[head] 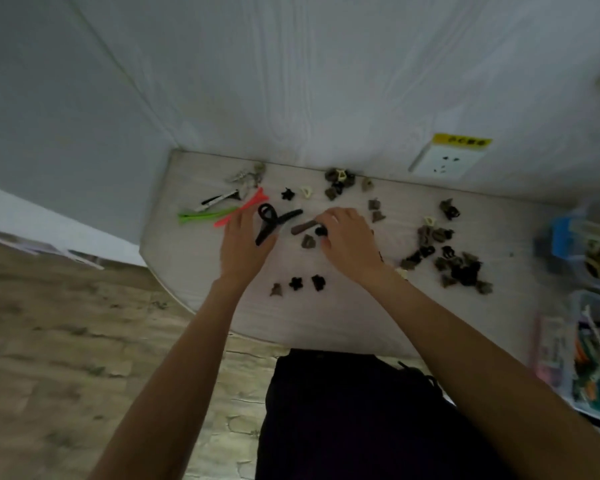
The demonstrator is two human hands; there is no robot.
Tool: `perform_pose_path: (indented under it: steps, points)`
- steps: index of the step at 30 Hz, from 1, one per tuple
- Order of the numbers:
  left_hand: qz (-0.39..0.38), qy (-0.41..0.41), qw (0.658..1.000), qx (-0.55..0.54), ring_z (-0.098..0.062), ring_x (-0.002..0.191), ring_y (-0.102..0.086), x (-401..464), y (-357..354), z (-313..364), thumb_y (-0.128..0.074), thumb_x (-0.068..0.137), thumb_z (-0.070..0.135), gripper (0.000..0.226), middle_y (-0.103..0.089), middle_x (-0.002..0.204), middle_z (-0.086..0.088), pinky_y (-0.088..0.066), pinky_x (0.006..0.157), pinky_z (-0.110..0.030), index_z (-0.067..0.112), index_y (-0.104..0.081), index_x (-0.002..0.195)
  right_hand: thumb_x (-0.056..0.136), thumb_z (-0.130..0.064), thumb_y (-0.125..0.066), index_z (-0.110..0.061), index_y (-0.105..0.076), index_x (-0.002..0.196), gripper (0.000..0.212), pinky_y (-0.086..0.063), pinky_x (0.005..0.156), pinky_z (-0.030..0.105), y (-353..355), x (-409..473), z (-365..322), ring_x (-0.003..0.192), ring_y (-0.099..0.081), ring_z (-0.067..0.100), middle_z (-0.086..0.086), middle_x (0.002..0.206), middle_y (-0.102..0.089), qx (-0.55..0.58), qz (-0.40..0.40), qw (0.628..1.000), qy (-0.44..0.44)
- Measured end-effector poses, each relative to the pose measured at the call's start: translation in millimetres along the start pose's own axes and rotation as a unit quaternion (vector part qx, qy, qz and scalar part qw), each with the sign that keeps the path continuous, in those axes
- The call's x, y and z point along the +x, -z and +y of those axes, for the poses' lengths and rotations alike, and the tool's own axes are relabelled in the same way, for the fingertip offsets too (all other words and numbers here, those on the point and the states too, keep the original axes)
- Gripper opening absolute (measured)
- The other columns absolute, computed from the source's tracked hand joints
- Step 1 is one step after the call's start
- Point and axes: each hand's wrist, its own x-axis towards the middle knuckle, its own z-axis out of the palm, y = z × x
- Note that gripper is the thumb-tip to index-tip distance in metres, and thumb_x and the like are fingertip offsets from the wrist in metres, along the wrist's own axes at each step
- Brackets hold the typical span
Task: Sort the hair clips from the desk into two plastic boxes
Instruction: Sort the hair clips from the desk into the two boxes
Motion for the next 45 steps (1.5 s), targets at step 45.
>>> perform_pose_path:
  steps: [45]
  points:
    - [0.080, 0.121, 0.989, -0.012, -0.034, 0.095, -0.058, 4, 65, -48, -0.056, 0.090, 0.024, 0.027, -0.057, 0.111, -0.014, -0.042, 0.077, -0.039, 0.009, -0.054, 0.113, 0.090, -0.010, -0.051, -0.005, -0.051, 0.118, 0.029, -0.043, 0.065, 0.034, 14, 75, -56, 0.076, -0.053, 0.025, 0.014, 0.113, -0.049, 0.031, -0.103, 0.968, 0.225]
